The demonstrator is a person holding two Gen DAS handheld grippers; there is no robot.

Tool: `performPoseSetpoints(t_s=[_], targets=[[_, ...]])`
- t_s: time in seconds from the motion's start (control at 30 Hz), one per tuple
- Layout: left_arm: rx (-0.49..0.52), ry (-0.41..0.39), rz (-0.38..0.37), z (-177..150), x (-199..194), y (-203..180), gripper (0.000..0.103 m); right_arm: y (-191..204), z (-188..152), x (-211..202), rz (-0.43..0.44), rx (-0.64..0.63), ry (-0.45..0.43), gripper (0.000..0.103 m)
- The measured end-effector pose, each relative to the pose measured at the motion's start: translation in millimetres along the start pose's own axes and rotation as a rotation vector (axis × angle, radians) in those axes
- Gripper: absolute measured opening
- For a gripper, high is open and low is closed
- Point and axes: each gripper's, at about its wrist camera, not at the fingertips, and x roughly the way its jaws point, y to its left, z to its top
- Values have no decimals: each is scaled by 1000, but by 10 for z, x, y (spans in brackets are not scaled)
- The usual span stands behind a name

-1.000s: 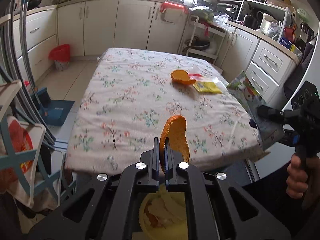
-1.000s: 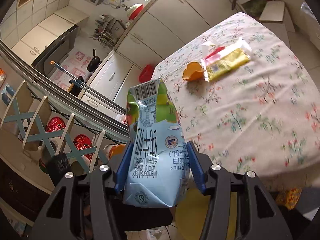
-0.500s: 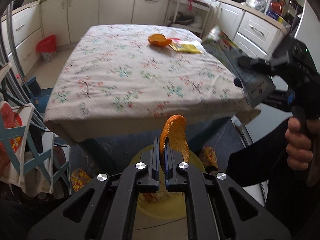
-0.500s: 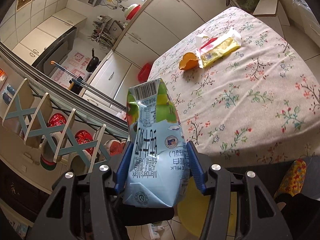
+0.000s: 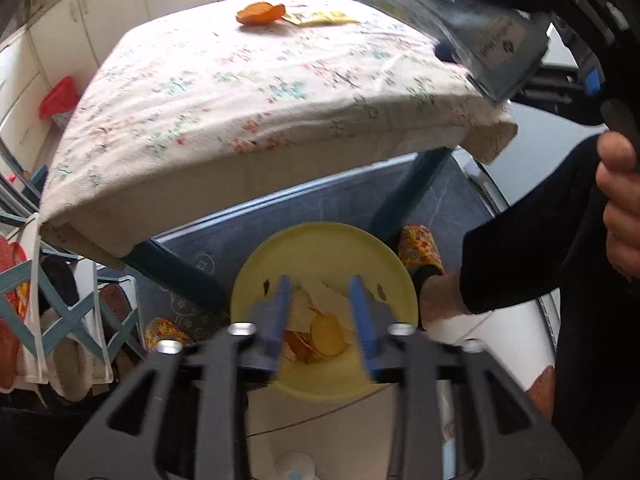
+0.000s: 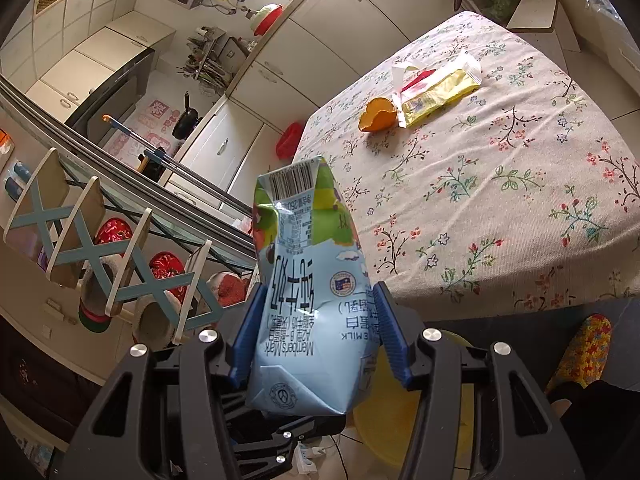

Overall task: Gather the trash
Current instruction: 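Carry the peel and carton to the yellow basin and open both tools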

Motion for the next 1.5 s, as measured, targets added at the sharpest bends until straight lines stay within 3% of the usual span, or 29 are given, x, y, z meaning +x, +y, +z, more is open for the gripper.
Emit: performPoseSetpoints(t_s=[0.2,0.37,0.53,0.67,1.27,1.5], targets=[[-77,-131,83,99,-195,151,71,5,-23,10,-5,-6,7,53],[-192,-226,138,163,-351,378,84,31,-73,37,-14,-16,21,53],[-334,-271,148,158,-458,642,87,66,-162,81,-22,-29,46,53],[-380,-282,157,128,-483,717,89,113,-249,132,-30,-54,76,53],[-403,-315,169,109,-554,756,90,324,-790,593,-157,-254,309,53],[-393,-327,181,113,-579,732,90,325,-854,666,-188,-279,337,53]])
